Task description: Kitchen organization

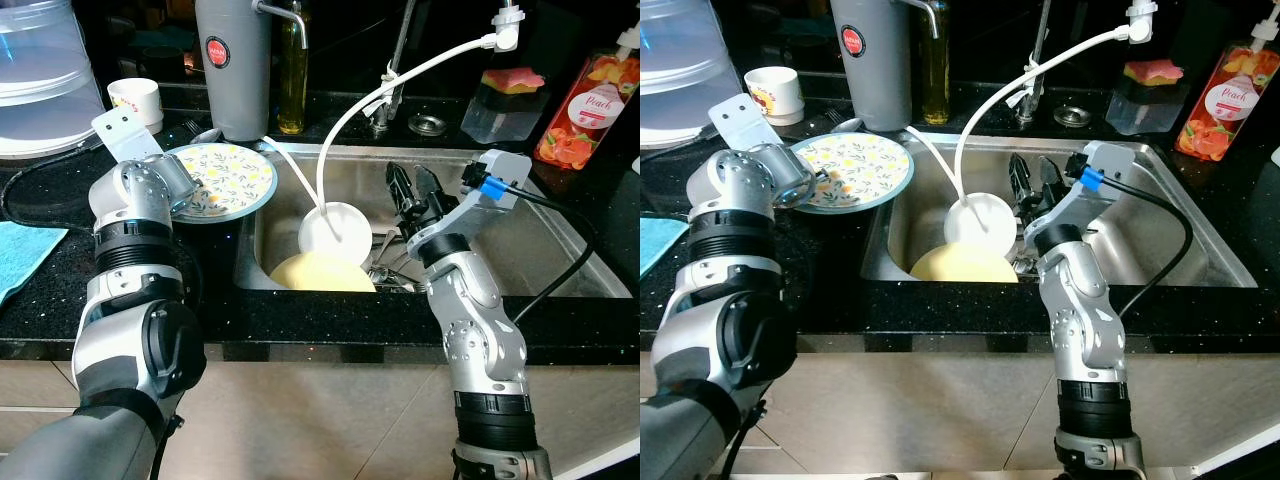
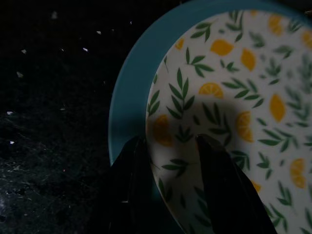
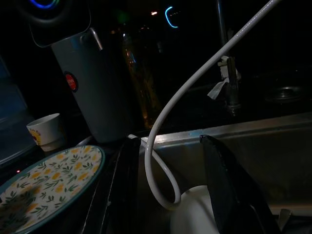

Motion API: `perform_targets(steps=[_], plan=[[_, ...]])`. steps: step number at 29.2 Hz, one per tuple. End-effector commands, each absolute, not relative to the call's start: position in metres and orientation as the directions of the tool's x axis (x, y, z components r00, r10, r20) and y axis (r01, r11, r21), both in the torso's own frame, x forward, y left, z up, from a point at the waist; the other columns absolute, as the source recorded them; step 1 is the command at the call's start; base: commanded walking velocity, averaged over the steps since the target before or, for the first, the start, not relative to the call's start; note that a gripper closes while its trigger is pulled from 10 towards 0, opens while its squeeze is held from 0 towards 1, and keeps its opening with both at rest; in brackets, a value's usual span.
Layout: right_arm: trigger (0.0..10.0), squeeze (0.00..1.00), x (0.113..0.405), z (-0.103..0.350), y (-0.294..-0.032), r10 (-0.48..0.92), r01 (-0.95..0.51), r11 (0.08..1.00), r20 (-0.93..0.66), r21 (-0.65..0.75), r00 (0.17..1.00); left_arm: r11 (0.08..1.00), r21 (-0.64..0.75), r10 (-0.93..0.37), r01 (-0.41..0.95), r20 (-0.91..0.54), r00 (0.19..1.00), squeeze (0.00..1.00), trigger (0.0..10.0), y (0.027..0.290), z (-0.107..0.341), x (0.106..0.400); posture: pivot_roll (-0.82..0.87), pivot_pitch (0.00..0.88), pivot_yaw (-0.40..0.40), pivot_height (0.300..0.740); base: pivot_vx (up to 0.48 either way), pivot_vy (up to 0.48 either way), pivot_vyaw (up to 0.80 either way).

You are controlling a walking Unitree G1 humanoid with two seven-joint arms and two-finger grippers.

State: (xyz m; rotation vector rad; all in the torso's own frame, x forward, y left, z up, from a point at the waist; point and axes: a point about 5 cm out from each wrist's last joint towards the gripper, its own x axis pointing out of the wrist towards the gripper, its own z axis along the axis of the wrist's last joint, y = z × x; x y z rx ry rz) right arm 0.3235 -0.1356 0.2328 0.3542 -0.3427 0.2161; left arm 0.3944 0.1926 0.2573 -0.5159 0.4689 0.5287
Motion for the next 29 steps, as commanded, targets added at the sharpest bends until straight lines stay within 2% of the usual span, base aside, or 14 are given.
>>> perform_targets(steps=[1, 5, 8, 19, 21, 25, 29], plan=[[10.0, 0.0, 0.324, 0.236, -0.139, 0.14, -0.264, 0.917, 0.38, 0.298, 0.914, 0.745, -0.317, 0.325, -0.586, -0.595, 0.735, 0.0, 10.0, 0.194, 0.243, 0.394, 0.33, 0.0, -0.005, 0.74, 0.0, 0.0, 0.0], [10.0, 0.0, 0.323, 0.236, -0.138, 0.134, -0.262, 0.915, 0.383, 0.307, 0.914, 0.798, -0.326, 0.227, -0.507, -0.617, 0.754, 0.0, 10.0, 0.176, 0.239, 0.399, 0.34, 0.0, 0.005, 0.74, 0.0, 0.0, 0.0], [10.0, 0.0, 0.322, 0.234, -0.137, 0.132, -0.26, 0.915, 0.379, 0.31, 0.916, 0.803, -0.327, 0.215, -0.498, -0.62, 0.755, 0.0, 10.0, 0.174, 0.238, 0.4, 0.34, 0.0, 0.008, 0.74, 0.0, 0.0, 0.0], [10.0, 0.0, 0.323, 0.234, -0.137, 0.126, -0.257, 0.913, 0.38, 0.317, 0.917, 0.866, -0.13, 0.396, -0.484, -0.414, 0.82, 0.0, 10.0, 0.19, 0.253, 0.407, 0.35, 0.0, 0.012, 0.74, 0.0, 0.0, 0.0], [10.0, 0.0, 0.323, 0.234, -0.137, 0.126, -0.257, 0.913, 0.38, 0.317, 0.917, 0.866, -0.13, 0.395, -0.483, -0.414, 0.82, 0.0, 10.0, 0.19, 0.253, 0.408, 0.35, 0.0, 0.012, 0.74, 0.0, 0.0, 0.0], [10.0, 0.0, 0.323, 0.234, -0.136, 0.126, -0.258, 0.911, 0.381, 0.32, 0.916, 0.846, -0.208, 0.325, -0.49, -0.528, 0.785, 0.0, 10.0, 0.185, 0.243, 0.405, 0.35, 0.0, 0.013, 0.74, 0.0, 0.0, 0.0], [10.0, 0.0, 0.323, 0.234, -0.138, 0.123, -0.255, 0.912, 0.38, 0.32, 0.917, 0.836, -0.259, 0.29, -0.484, -0.54, 0.79, 0.0, 10.0, 0.182, 0.244, 0.406, 0.35, 0.0, 0.011, 0.74, 0.0, 0.0, 0.0]])
